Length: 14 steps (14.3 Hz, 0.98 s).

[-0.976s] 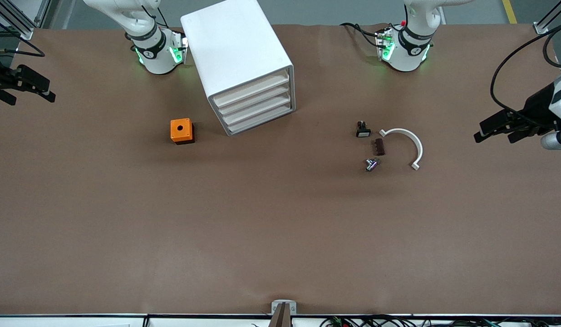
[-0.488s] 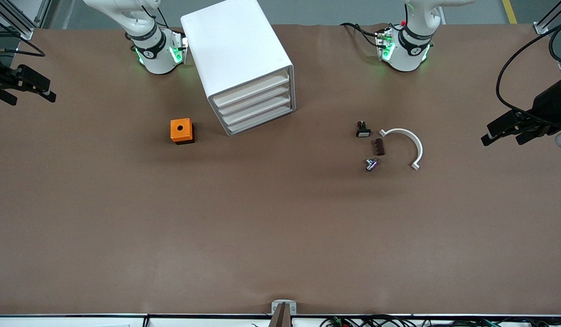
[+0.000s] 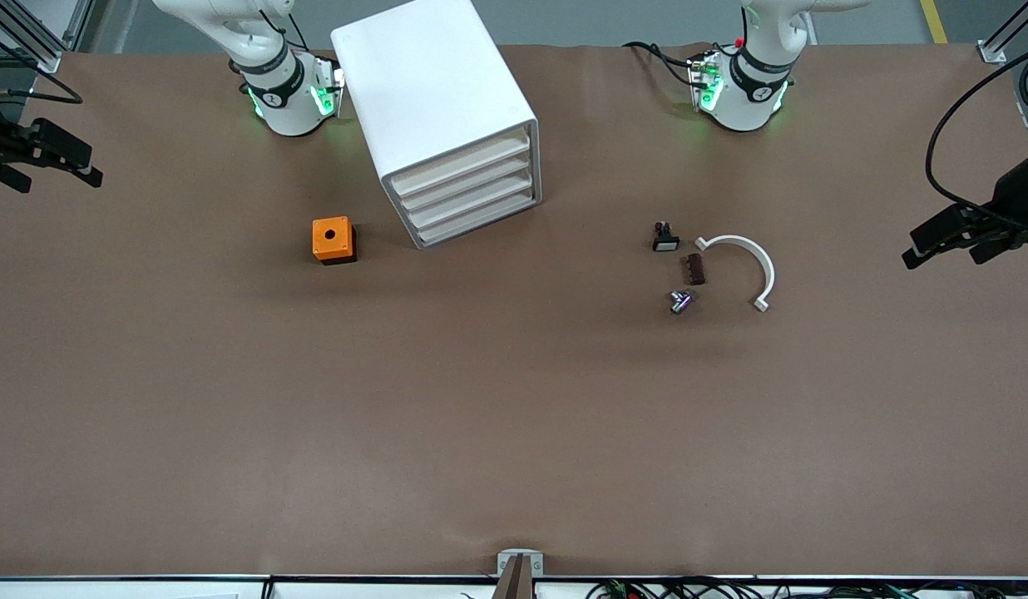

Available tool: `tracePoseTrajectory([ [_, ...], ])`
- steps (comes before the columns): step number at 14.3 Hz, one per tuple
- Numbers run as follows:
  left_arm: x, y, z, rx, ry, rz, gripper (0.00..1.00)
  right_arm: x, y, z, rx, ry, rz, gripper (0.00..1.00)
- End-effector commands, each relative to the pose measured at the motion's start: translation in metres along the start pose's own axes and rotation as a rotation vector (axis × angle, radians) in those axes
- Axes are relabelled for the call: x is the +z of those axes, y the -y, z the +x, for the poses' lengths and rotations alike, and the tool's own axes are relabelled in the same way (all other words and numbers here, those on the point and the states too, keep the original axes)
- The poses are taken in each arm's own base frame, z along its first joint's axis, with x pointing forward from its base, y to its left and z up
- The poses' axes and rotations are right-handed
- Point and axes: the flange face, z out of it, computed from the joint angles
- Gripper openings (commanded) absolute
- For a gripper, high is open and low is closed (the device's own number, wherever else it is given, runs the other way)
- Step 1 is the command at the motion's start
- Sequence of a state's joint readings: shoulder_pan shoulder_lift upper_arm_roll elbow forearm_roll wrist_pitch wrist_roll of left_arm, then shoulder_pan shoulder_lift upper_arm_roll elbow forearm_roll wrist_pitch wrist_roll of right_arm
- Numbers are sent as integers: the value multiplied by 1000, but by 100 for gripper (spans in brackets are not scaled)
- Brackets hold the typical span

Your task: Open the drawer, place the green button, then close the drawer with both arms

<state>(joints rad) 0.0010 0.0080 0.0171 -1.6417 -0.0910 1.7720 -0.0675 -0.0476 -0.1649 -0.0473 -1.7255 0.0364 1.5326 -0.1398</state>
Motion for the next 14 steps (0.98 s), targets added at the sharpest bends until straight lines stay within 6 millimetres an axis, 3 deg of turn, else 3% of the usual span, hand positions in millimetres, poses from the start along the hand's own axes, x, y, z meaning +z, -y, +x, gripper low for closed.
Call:
tracePoseTrajectory([
  [1,-3,-5,3,1,-27,22,100,-3,1,-5,26,-6,5,100],
  [2,1,-2,5,-1,-22,23,100,-3,1,-5,27,-7,3,100],
  [5,-20,-6,8,4,-57,23,100,-4,-2,-5,32,-15,1,100],
  [9,-19,4,12,12,-57,58,100,-4,-3,-3,35,-29,-1,100],
  [14,-25,-4,8,31,-31,85,100,-4,-4,-3,34,-28,-4,100],
])
